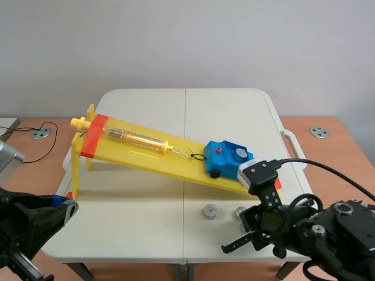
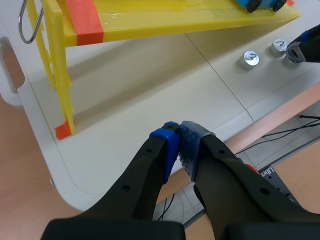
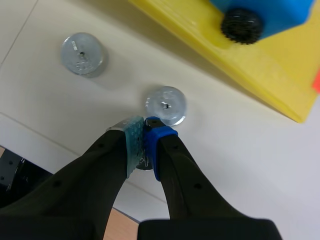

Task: Place the four metal weights on the blue cart on the ramp.

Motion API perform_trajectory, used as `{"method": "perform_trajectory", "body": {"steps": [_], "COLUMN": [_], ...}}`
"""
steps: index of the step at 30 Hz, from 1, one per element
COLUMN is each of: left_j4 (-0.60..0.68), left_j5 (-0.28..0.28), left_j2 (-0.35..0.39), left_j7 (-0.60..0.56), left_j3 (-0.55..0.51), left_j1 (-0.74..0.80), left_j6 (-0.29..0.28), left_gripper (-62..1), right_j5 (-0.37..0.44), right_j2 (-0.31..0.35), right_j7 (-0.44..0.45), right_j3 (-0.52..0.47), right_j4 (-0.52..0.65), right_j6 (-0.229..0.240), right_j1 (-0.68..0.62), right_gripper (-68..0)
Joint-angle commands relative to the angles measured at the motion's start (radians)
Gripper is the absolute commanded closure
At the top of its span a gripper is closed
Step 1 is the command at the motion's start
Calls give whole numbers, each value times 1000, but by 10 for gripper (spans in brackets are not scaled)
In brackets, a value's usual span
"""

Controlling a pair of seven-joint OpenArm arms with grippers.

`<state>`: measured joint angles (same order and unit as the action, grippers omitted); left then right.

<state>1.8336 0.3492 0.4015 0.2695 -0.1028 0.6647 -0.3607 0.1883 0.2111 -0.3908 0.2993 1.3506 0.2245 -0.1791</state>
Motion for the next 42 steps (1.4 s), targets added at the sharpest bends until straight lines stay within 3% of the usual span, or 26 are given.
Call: {"method": "perform_trajectory", "body": {"steps": [1, 7, 15, 20, 28, 36, 42], "left_j4": [45, 45, 45, 45, 45, 45, 45], "left_j5": [74, 74, 74, 74, 74, 74, 74], "left_j2": [-8, -8, -8, -8, -8, -8, -8], "left_j7": [-89, -89, -89, -89, -89, -89, -88], "left_j3": [-15, -15, -15, -15, -15, -15, -15], "left_j1": [-3, -3, -3, -3, -3, -3, -3], "left_j6": [-21, -21, -21, -21, -21, -21, -21], "left_gripper": [-40, -40, -40, -40, -40, -40, -40], "right_j5": [69, 139, 313, 407, 433, 433, 434], "right_j2": [43, 49, 49, 34, -61, -166, -210], "right_j7": [59, 36, -12, 0, -3, 3, 11], "right_j3": [-69, -154, -310, -402, -404, -378, -376], "right_j4": [161, 284, 467, 519, 456, 282, 159], "right_j6": [-11, 36, 110, 117, 140, 170, 196], "right_j1": [44, -13, -68, -45, 69, 197, 277], "right_gripper": [-7, -7, -7, -7, -7, -7, -7]}}
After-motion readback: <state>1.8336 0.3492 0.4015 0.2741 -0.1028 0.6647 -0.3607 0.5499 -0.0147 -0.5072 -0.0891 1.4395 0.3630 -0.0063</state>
